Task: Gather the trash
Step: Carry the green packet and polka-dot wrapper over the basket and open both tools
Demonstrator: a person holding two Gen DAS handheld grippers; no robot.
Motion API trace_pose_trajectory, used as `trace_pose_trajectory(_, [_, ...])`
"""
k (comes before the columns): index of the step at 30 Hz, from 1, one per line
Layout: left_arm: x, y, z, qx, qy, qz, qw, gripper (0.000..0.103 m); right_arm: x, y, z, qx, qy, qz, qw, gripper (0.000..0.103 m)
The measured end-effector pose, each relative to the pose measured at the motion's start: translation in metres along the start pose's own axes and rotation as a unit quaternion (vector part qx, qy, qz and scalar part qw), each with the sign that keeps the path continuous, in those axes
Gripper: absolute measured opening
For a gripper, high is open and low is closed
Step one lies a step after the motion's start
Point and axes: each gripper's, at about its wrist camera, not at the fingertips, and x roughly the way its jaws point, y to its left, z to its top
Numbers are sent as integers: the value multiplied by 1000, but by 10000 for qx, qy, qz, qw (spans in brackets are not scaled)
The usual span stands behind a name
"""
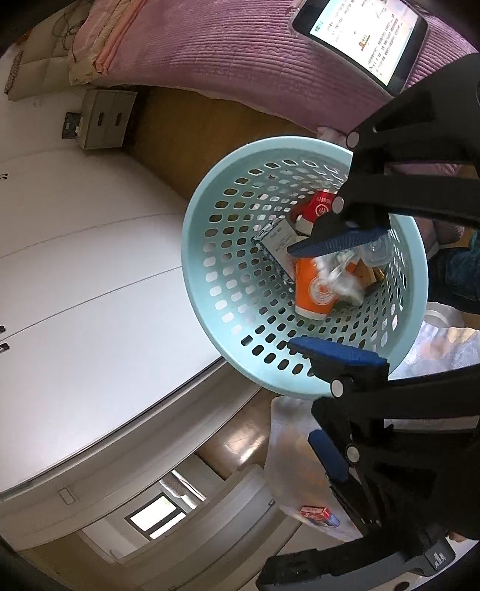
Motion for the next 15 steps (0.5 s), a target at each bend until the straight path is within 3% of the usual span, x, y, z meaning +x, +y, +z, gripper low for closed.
trace_pose_trajectory(5, [-15, 8, -6, -92, -69, 44, 9999, 68, -1, 3, -1, 3, 48, 98, 9999, 41])
trace_pose_trajectory(15, [-72, 33, -18, -430, -454, 264, 9977, 68, -21, 47, -9, -490, -76, 486, 9976, 41])
